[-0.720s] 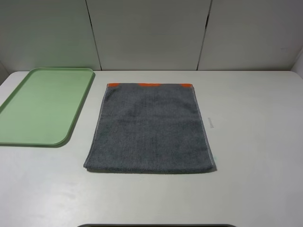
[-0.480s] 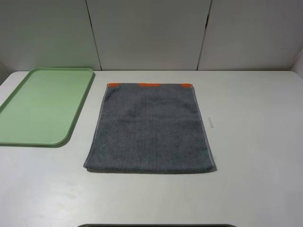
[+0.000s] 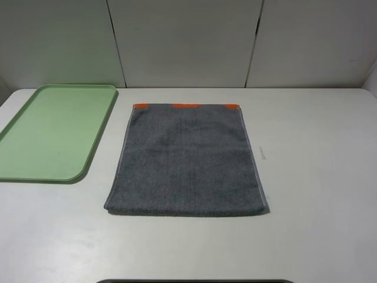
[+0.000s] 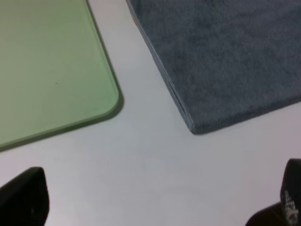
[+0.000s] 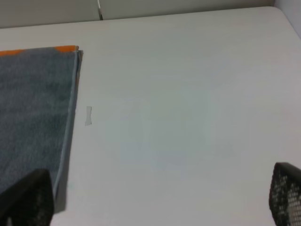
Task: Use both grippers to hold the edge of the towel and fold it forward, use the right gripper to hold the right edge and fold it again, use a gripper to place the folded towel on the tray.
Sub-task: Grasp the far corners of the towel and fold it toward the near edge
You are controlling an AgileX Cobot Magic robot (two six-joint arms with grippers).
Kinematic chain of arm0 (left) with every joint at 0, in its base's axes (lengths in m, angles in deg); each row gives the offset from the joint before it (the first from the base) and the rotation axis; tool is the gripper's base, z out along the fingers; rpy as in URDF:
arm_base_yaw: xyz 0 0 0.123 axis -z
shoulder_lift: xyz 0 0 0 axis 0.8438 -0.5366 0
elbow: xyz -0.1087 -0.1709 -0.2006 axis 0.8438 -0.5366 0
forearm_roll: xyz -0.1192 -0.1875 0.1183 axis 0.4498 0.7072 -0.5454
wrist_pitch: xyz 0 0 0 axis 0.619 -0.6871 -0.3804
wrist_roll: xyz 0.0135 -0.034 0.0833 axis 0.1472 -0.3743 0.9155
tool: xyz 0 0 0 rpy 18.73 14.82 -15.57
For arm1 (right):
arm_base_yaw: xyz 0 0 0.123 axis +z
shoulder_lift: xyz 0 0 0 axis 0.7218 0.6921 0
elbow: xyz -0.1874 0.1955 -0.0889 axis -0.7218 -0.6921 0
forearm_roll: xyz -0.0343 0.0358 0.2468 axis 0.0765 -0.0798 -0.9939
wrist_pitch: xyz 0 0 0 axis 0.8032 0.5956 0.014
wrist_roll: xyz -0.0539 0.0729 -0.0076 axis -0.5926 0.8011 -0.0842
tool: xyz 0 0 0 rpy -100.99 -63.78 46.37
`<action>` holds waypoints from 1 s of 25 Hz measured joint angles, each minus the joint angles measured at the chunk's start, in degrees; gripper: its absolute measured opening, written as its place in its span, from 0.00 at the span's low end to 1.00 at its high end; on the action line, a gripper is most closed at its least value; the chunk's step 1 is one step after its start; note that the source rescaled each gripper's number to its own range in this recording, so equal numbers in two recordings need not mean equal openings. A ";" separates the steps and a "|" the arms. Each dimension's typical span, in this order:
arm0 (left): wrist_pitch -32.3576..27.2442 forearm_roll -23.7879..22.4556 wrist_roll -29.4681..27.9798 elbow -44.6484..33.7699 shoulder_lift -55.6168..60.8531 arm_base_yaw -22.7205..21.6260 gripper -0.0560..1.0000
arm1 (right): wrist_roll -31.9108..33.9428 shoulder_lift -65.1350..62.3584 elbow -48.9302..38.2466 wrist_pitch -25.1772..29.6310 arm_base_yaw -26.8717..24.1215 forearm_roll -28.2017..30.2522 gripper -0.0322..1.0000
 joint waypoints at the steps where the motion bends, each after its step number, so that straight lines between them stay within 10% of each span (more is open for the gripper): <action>1: 0.00 0.00 0.00 0.00 0.00 0.00 1.00 | 0.00 0.00 0.00 0.00 0.00 0.00 1.00; 25: 0.00 0.00 0.00 0.00 0.00 0.00 1.00 | -4.71 0.00 0.00 0.00 0.00 -5.57 1.00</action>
